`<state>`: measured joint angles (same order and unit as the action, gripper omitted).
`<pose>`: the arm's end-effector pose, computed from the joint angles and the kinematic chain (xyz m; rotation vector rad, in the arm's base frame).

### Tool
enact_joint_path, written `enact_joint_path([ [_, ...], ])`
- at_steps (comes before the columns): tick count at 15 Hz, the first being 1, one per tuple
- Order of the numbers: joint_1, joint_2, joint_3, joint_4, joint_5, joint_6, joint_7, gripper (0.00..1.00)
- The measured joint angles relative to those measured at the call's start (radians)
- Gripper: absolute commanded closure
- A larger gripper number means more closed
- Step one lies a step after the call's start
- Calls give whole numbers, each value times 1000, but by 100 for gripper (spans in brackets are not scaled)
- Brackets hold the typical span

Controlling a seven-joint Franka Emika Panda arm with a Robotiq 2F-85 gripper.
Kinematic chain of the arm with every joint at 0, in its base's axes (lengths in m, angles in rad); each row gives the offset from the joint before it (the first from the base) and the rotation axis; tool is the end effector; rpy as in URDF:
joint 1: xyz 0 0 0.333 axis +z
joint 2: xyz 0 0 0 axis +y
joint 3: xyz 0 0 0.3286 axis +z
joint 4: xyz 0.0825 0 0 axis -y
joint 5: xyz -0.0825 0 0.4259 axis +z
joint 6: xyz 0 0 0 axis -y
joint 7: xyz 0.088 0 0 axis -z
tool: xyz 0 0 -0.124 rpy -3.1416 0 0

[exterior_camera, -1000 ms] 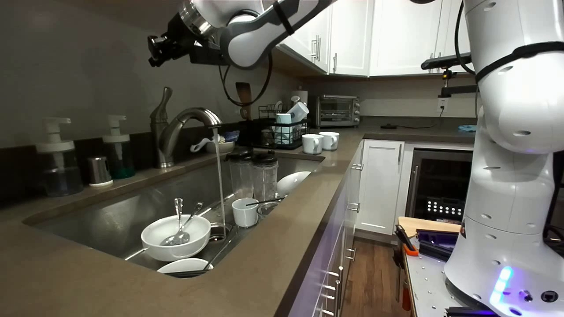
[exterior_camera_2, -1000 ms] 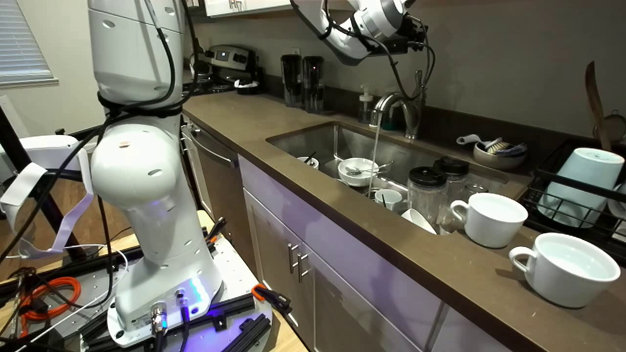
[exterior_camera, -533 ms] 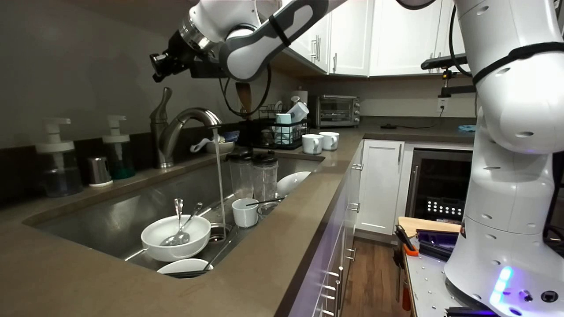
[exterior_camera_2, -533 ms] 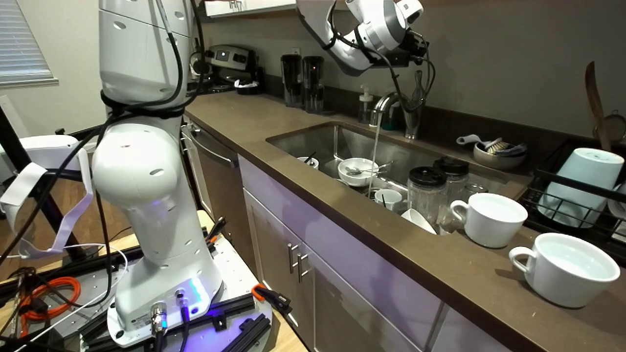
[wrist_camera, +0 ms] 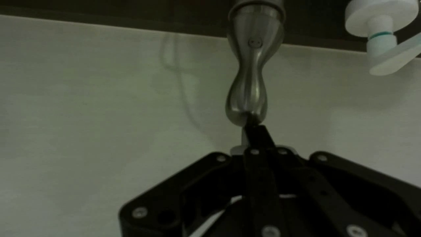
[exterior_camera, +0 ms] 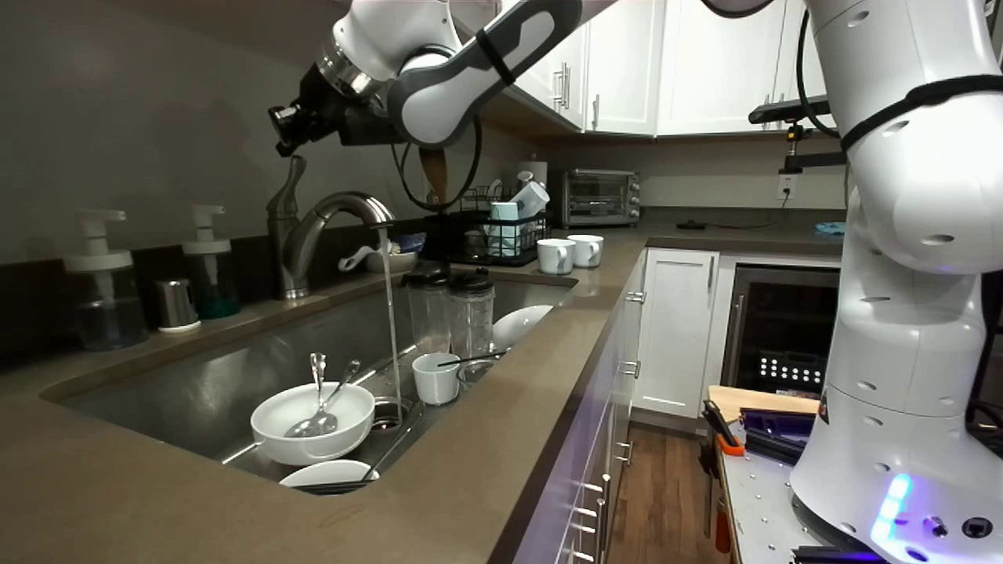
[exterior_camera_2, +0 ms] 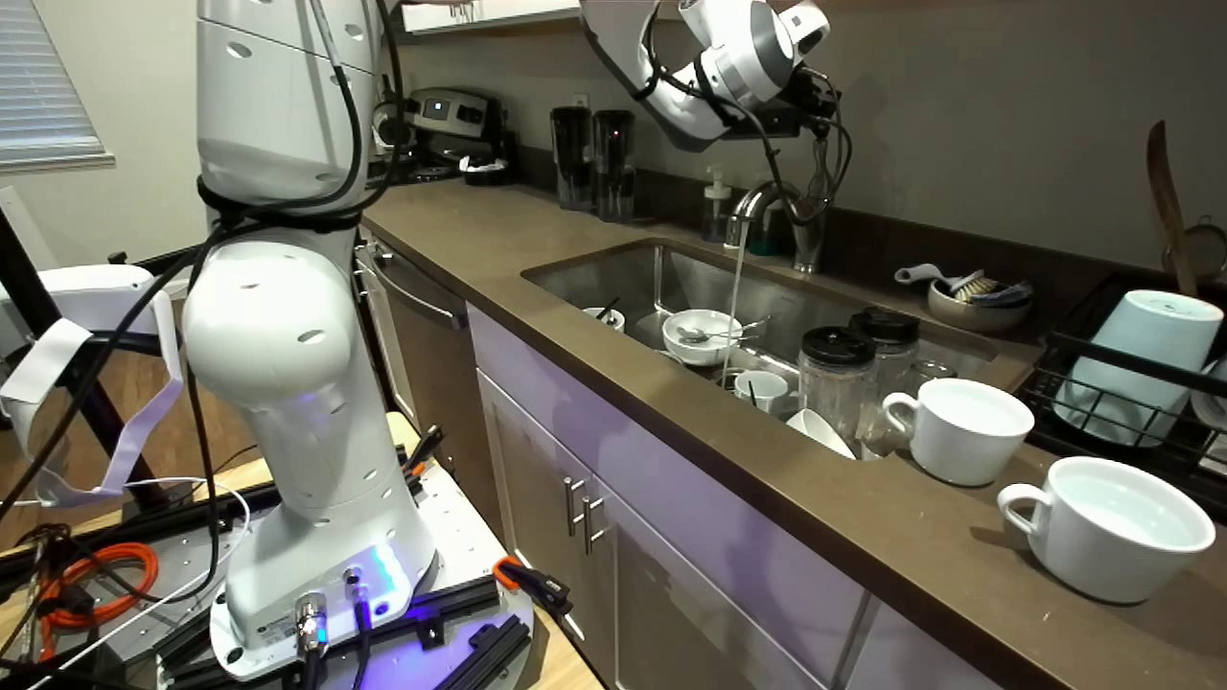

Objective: Close the faucet of the sink.

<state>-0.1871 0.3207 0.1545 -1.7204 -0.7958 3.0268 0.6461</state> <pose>0.7416 0.0148 0.4897 2.6401 0.0433 1.4686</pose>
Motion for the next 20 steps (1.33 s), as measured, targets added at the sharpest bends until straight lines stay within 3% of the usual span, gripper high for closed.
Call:
enact_joint_path([
  [20, 7, -30, -3, -39, 0, -42, 0, 97],
])
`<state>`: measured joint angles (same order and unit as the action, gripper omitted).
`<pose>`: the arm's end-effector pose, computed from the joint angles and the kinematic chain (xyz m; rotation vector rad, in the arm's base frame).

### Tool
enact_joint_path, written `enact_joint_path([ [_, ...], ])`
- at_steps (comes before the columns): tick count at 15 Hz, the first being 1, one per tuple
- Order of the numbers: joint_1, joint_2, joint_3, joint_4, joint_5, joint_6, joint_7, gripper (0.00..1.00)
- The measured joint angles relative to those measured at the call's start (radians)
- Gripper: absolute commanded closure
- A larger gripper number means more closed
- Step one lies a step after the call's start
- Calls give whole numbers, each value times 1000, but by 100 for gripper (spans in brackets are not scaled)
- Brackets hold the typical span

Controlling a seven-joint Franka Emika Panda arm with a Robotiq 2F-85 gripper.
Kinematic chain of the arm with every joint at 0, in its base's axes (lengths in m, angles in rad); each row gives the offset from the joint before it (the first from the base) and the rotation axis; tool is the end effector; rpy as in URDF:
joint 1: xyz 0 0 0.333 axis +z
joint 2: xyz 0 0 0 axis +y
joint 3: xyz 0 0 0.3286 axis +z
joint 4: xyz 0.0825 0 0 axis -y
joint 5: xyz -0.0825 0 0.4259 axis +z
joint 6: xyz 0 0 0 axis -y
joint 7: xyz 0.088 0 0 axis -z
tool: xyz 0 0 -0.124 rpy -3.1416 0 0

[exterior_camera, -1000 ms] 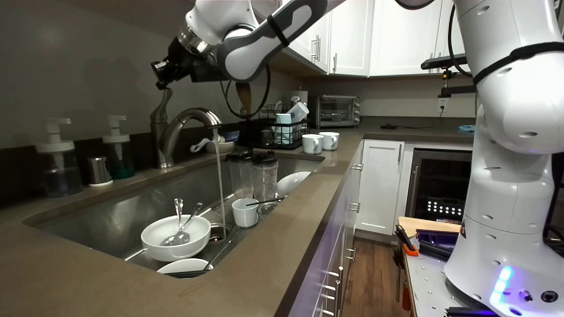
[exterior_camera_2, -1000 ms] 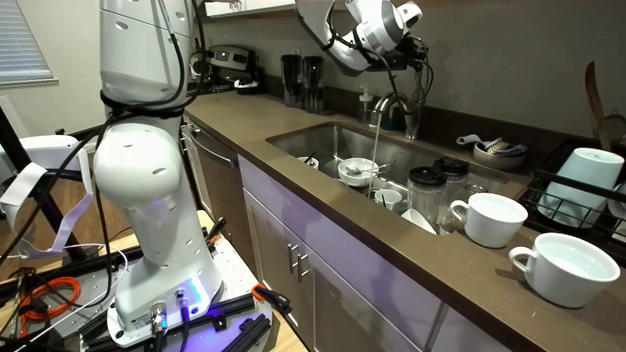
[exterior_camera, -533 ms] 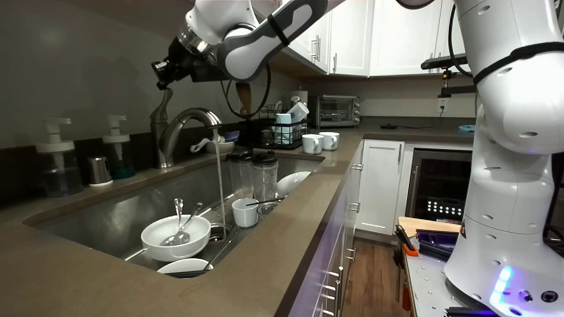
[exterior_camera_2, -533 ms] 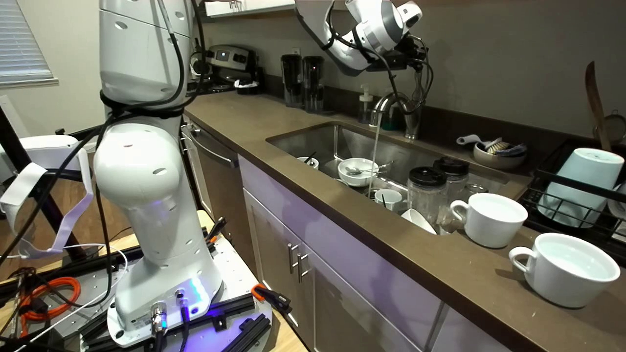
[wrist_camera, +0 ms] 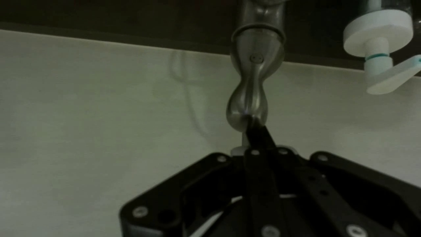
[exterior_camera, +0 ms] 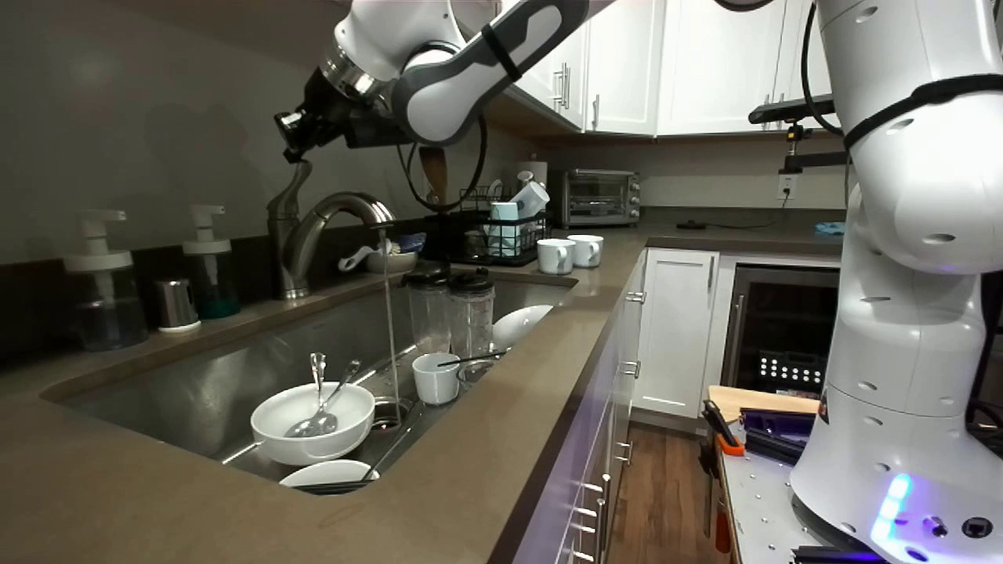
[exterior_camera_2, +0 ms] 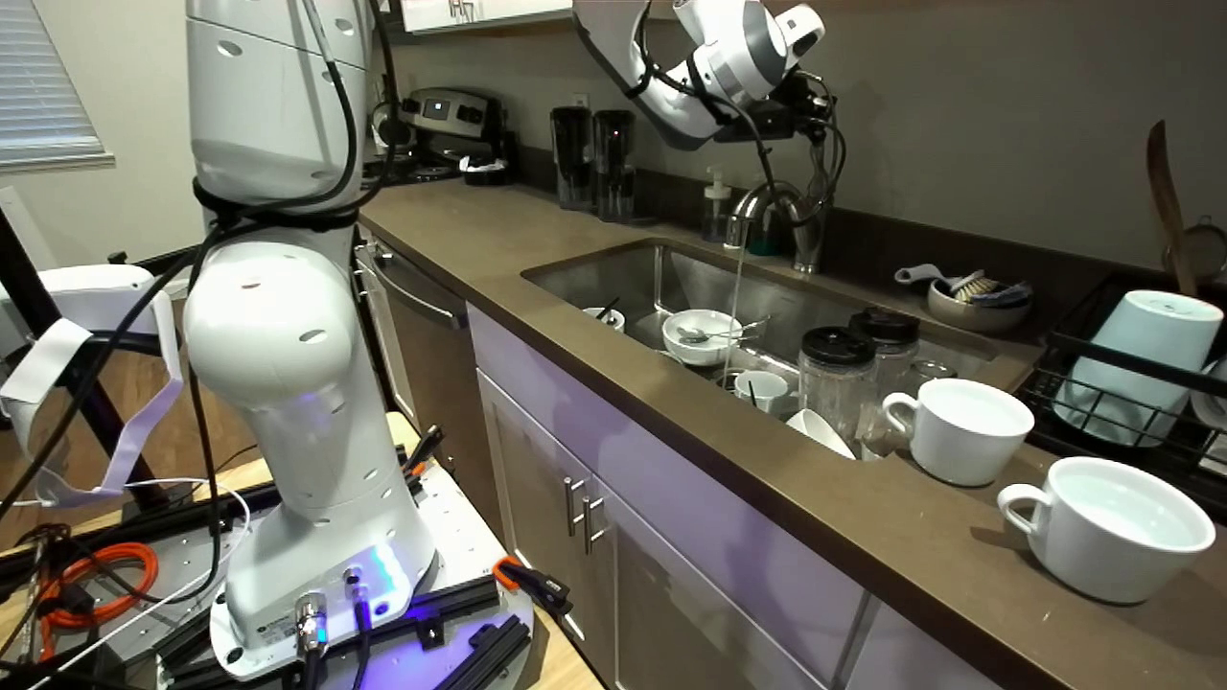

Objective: Close the faucet of the sink.

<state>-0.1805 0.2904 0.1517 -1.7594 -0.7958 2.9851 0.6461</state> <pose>0.7323 0.0161 0.4846 2.6486 0.0337 1.4030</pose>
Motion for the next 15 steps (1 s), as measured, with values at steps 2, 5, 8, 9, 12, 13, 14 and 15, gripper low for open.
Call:
enact_joint_path([
  [2, 0, -11, -3, -19, 0, 0, 0, 97],
  [5, 0, -21, -8, -41, 0, 19, 0, 97],
  [8, 0, -24, -17, -57, -1, 57, 6, 97],
  [9, 1, -25, -21, -63, -1, 71, 9, 97],
  [12, 1, -32, -25, -86, -1, 106, 12, 97],
  [13, 1, -35, -25, -93, -1, 118, 12, 97],
  [14, 0, -40, -25, -103, -1, 129, 12, 97],
  [15, 1, -47, -25, -116, -1, 140, 12, 97],
])
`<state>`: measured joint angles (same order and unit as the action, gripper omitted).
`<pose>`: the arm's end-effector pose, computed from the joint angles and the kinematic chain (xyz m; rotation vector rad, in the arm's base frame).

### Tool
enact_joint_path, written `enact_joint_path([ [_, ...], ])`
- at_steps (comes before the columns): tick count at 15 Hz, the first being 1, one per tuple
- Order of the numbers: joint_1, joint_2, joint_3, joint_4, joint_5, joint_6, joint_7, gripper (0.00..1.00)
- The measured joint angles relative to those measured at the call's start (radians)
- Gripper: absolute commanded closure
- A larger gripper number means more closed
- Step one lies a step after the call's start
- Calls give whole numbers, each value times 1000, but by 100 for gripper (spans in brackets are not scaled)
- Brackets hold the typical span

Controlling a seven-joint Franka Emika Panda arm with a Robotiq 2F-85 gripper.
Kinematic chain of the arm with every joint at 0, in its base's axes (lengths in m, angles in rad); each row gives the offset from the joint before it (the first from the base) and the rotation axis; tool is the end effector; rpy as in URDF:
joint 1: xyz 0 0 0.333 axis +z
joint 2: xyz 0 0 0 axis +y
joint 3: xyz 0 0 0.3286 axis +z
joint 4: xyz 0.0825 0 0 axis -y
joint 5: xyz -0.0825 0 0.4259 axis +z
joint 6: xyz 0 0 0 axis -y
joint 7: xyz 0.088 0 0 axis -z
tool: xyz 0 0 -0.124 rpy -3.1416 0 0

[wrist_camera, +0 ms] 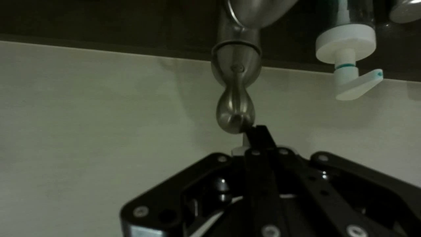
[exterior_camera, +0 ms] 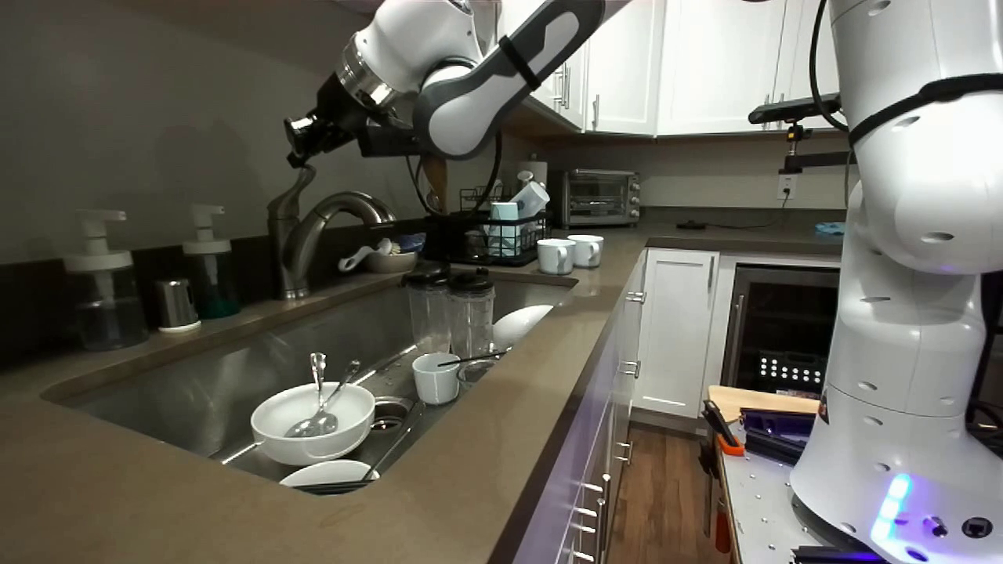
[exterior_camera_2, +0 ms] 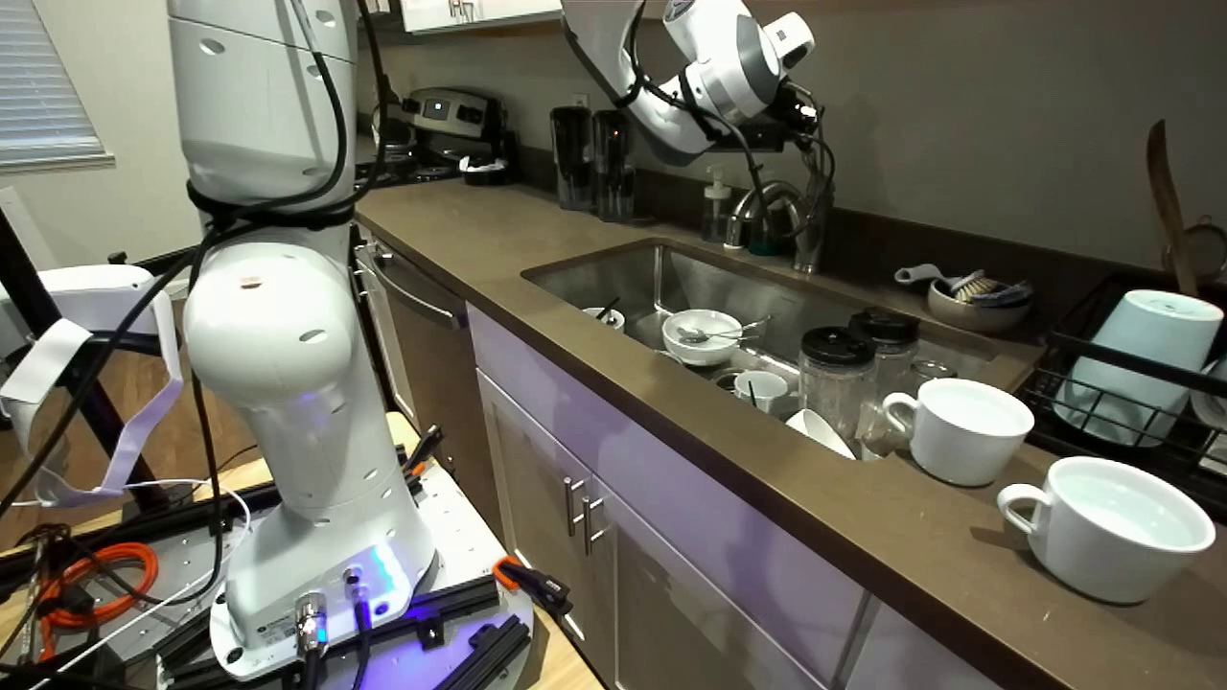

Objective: Close the faucet of the sink.

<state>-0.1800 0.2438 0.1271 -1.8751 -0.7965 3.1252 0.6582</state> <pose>0.7061 0.0174 0.4695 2.6799 0.0779 1.4826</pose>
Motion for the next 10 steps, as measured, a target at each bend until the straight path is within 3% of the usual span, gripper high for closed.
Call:
enact_joint_path([
  [10, 14, -209, -69, -267, -80, 3, 69, 97],
])
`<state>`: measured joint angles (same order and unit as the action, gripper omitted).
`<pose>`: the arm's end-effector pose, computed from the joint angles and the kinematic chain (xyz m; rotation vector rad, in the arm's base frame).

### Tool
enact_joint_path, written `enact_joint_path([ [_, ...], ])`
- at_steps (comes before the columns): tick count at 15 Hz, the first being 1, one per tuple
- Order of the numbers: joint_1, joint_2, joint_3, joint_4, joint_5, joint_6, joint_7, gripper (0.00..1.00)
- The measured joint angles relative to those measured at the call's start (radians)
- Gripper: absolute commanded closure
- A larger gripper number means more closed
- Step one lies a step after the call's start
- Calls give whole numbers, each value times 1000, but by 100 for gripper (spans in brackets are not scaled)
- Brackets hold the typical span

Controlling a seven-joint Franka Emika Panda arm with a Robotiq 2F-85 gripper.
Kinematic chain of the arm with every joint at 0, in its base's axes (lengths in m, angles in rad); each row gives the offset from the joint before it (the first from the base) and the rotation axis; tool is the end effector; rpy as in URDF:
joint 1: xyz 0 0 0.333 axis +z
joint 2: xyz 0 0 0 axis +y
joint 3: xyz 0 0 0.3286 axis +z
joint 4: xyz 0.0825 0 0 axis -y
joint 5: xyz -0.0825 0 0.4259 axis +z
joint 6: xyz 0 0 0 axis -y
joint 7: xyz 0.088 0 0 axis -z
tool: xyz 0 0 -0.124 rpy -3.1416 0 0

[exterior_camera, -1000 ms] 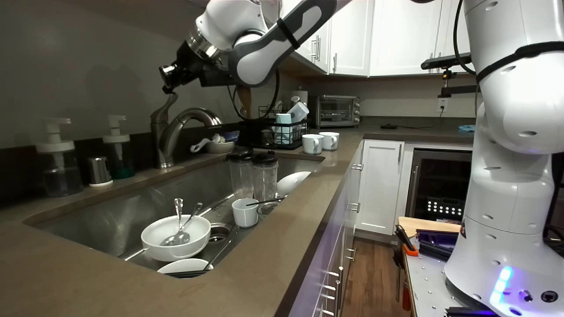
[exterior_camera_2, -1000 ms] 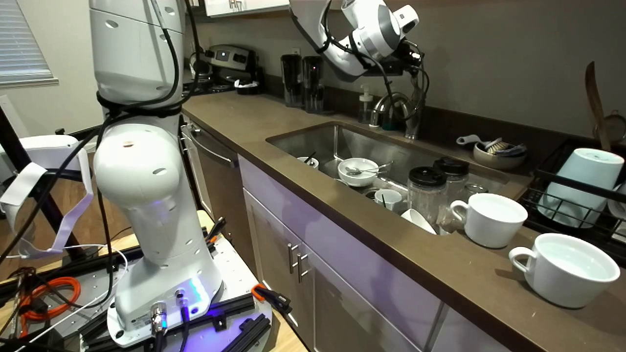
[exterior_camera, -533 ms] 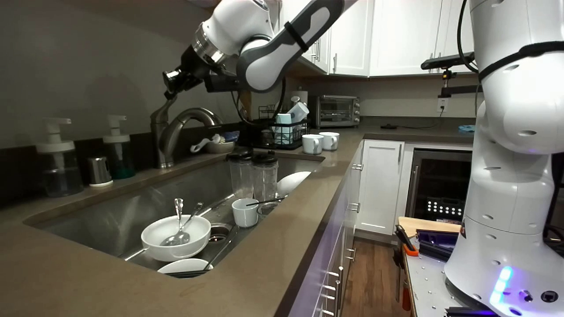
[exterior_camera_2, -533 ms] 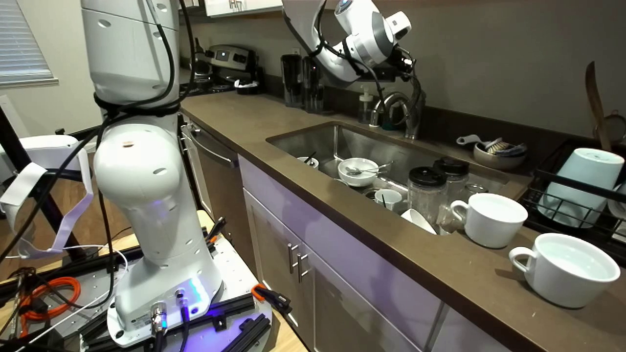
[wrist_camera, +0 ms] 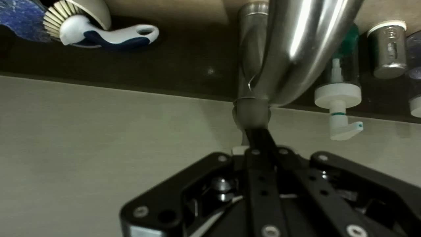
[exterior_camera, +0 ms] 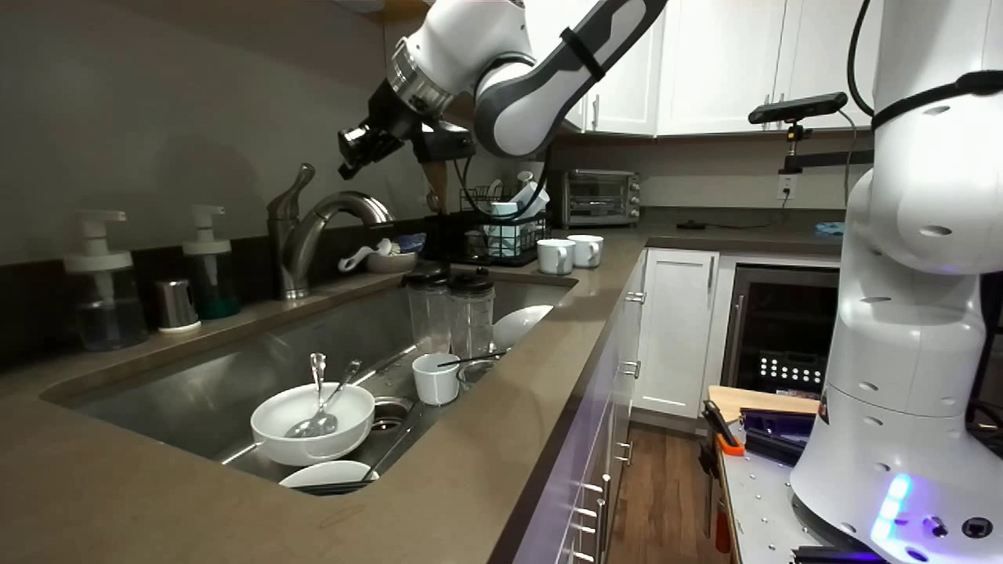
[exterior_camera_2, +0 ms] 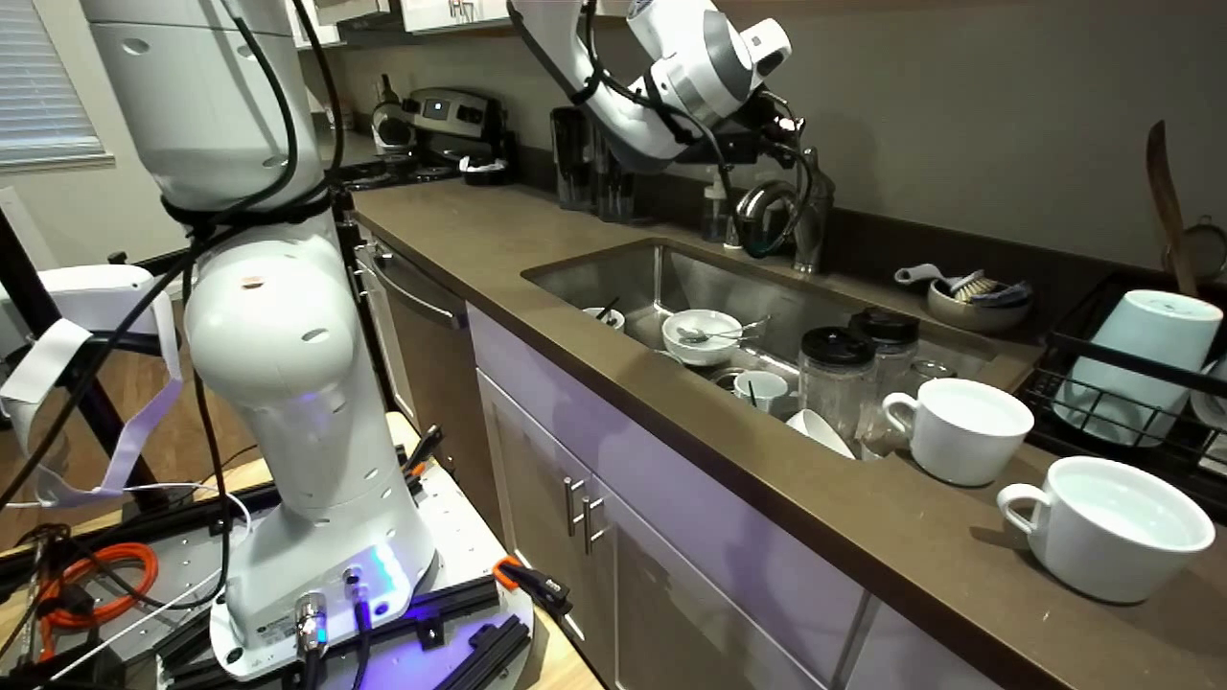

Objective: Close the faucet of the sink.

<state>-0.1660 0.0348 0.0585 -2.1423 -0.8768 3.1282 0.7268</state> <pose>0.6287 -0.0014 0.4579 2.6829 0.0483 1.3772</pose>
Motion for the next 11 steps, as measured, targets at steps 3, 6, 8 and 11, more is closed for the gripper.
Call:
enact_joint_path([
  [3, 1, -93, 6, -77, 0, -20, 0, 97],
  [6, 16, -194, 12, -168, 19, -68, 0, 97],
  [8, 49, -259, 6, -233, 83, -126, -26, 97],
  [11, 137, -355, -21, -322, 316, -233, -178, 97],
])
